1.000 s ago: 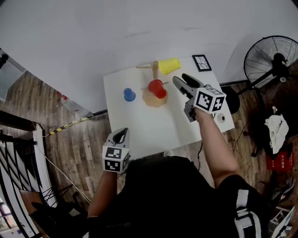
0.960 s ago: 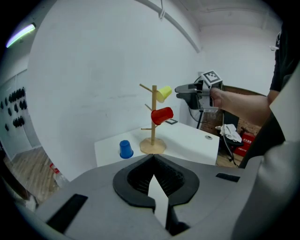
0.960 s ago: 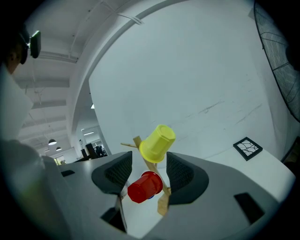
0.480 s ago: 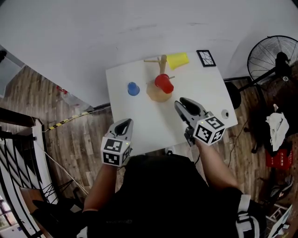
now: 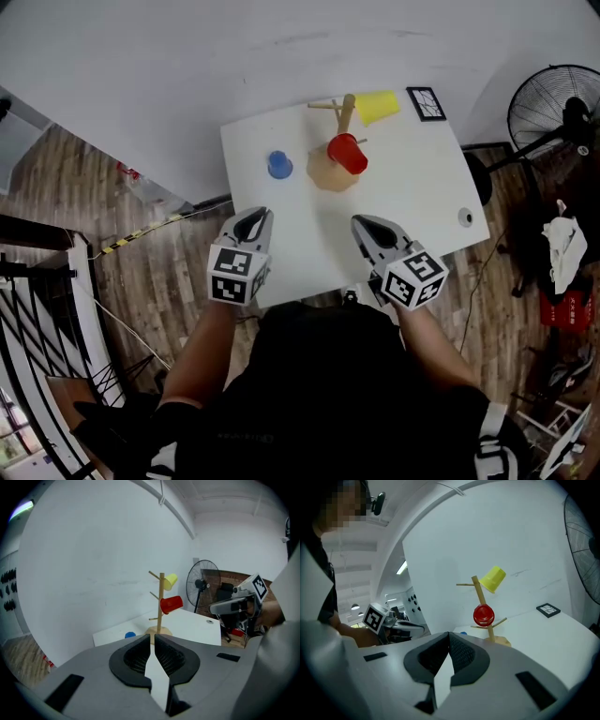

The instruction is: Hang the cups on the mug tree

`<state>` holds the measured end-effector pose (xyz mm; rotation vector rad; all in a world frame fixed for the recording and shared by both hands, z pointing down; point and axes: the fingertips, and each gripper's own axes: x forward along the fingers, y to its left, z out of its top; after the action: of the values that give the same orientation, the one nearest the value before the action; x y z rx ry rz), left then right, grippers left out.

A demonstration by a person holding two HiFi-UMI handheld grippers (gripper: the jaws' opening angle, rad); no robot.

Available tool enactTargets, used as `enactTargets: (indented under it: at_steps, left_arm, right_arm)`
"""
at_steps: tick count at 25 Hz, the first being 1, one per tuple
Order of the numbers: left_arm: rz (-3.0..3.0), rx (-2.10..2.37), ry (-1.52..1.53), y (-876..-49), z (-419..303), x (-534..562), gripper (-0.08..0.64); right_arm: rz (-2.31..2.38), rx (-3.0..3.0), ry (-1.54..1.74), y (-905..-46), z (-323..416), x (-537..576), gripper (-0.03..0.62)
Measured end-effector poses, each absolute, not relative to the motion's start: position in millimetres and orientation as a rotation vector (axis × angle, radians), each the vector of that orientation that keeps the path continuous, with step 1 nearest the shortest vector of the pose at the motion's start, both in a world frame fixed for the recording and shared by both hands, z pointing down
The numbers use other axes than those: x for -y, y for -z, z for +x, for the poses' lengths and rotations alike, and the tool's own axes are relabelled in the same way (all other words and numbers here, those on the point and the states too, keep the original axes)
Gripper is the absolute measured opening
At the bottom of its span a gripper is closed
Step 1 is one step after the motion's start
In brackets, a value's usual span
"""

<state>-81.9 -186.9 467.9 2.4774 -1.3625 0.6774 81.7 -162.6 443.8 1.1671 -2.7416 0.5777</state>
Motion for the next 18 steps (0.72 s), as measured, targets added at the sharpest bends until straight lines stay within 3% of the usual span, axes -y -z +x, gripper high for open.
enactTargets:
  at_steps: [3,18]
  left_arm:
    - [2.489,1.344,-0.707,-473,-84,205,0.105]
    - [2.469,1.315,-0.918,-549,-95,323,0.229]
  right_arm:
    - [1.177,2.719,-0.537,-446,77,153,0.008]
    - [1.336,2.597,-0.539,-458,83,116,0.008]
